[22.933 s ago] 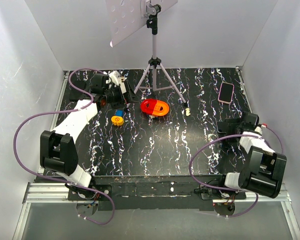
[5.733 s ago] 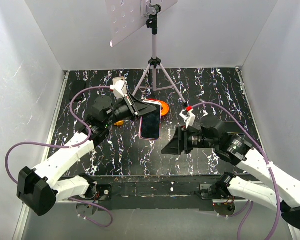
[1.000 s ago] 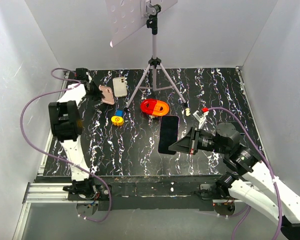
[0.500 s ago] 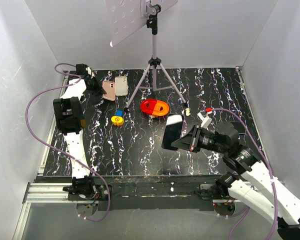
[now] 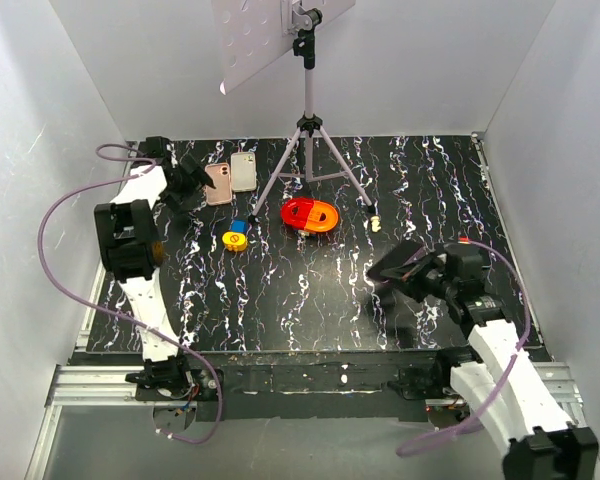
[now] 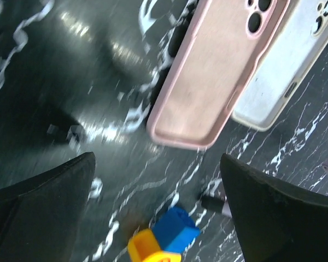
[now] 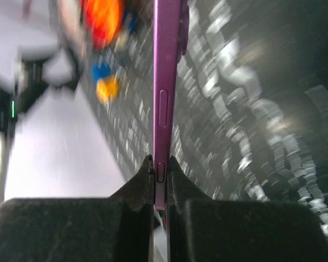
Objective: Take the phone out of the phone case
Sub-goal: Place the phone at the center of the board, then pick up the phone at the corner of the board, then adjust the phone.
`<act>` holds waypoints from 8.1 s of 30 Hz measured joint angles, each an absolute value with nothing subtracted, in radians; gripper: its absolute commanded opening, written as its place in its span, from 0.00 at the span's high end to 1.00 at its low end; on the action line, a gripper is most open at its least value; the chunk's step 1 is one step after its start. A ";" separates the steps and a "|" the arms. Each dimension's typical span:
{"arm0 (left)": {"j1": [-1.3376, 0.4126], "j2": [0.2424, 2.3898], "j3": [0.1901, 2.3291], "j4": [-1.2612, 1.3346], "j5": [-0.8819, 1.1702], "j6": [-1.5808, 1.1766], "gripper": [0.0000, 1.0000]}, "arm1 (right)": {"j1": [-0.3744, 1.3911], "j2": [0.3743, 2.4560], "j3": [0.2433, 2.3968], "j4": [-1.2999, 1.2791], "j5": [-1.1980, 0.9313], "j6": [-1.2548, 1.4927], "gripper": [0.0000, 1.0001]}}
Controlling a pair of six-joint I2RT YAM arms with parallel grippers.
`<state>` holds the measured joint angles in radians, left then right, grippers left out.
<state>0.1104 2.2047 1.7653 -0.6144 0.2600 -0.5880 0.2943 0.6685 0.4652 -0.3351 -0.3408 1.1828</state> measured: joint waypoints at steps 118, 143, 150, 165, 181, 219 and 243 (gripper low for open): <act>0.297 2.563 2.313 -0.711 0.076 0.234 0.08 | 0.152 0.719 0.492 -0.421 -0.743 0.472 0.14; 0.245 2.242 1.804 -0.714 0.068 -0.053 0.02 | 0.152 0.674 0.493 -0.433 -0.705 0.513 0.14; 0.225 2.339 1.977 -0.852 0.011 -0.068 0.02 | 0.152 0.668 0.493 -0.432 -0.686 0.520 0.14; 0.197 2.399 2.078 -0.907 -0.059 -0.092 0.90 | 0.152 0.603 0.520 -0.530 -0.617 0.520 0.16; 0.154 1.738 1.388 -0.778 -0.021 -0.400 1.00 | 0.152 0.537 0.585 -0.658 -0.549 0.575 0.25; -0.777 1.110 0.882 -0.516 0.209 -0.073 1.00 | 0.406 1.286 0.865 -0.188 -0.893 0.815 0.21; -0.868 1.013 0.859 -0.493 0.075 -0.183 0.02 | 0.596 1.438 0.685 0.422 -0.809 1.220 0.99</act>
<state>-0.8684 1.0134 0.8589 -0.4934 0.0746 -0.1833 0.5961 1.4384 0.6846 0.4217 -0.8093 1.2198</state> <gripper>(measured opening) 0.981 0.168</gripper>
